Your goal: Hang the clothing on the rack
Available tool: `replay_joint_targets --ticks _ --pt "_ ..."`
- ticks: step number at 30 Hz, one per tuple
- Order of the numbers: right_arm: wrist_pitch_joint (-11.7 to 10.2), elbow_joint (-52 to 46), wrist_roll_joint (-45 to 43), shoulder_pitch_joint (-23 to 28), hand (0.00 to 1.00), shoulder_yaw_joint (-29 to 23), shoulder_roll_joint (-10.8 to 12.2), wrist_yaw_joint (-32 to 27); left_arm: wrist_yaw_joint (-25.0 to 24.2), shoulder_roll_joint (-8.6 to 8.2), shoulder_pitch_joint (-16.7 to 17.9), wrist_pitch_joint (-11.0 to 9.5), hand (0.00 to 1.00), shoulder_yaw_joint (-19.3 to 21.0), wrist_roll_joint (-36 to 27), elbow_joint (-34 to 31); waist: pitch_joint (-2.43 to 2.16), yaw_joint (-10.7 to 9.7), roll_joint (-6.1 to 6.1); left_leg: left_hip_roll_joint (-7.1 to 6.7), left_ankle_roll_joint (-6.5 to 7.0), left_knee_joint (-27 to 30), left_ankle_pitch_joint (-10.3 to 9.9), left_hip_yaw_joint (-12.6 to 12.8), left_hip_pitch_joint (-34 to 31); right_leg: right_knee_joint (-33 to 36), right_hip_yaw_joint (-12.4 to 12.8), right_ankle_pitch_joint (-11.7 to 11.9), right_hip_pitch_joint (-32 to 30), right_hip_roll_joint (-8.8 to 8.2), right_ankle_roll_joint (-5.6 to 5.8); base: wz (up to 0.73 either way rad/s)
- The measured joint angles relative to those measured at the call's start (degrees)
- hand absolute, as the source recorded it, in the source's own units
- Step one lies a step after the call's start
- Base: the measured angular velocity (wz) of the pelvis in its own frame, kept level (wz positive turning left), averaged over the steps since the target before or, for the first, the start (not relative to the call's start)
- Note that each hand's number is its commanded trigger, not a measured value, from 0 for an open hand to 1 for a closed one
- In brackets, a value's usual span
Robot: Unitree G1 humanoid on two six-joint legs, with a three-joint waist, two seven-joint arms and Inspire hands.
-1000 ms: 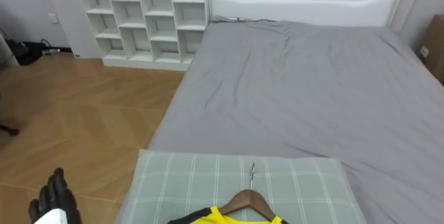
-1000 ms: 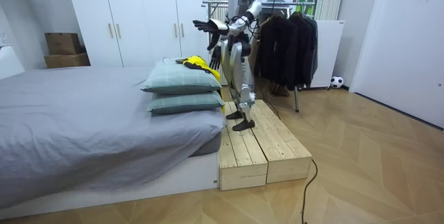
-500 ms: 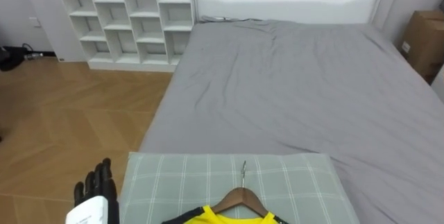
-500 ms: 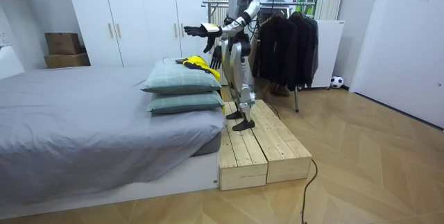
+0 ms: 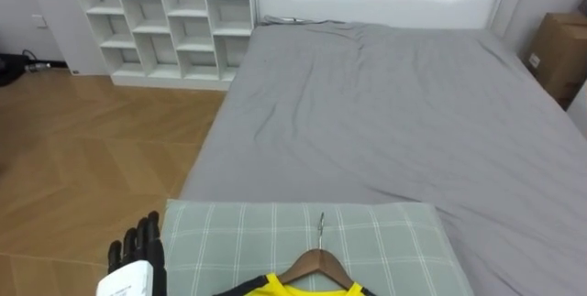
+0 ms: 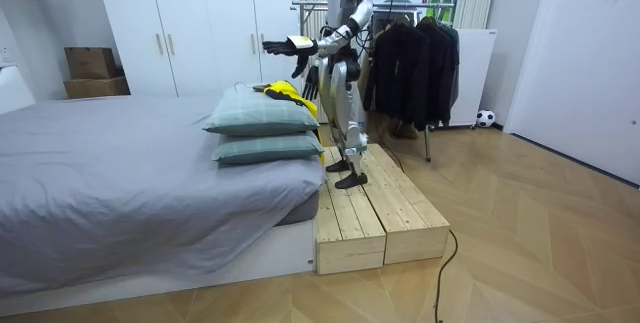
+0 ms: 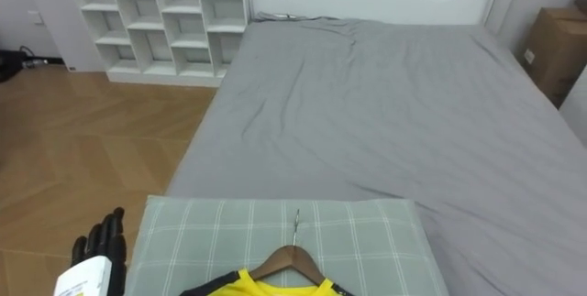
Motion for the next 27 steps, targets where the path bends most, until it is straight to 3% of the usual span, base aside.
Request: replay_joint_targets --ticks 20,27 --pt "0.1 -1.3 -1.5 0.2 0.00 -0.1 0.0 -0.5 -0.1 -0.61 -1.2 2.8 0.00 -0.6 2.4 0.7 -0.29 -2.9 -0.01 0.07 0.00 0.0 0.0 0.3 0.1 0.1 0.0 0.0 -0.1 0.06 0.00 0.00" --pt "0.0 -1.4 -1.4 0.1 0.00 0.0 -0.1 -0.9 -1.2 -0.44 -2.2 3.2 0.00 -3.4 3.6 0.7 -0.44 -3.0 0.26 0.08 0.00 0.1 0.0 0.4 -0.6 0.1 0.2 0.0 -0.7 0.05 0.00 0.00"
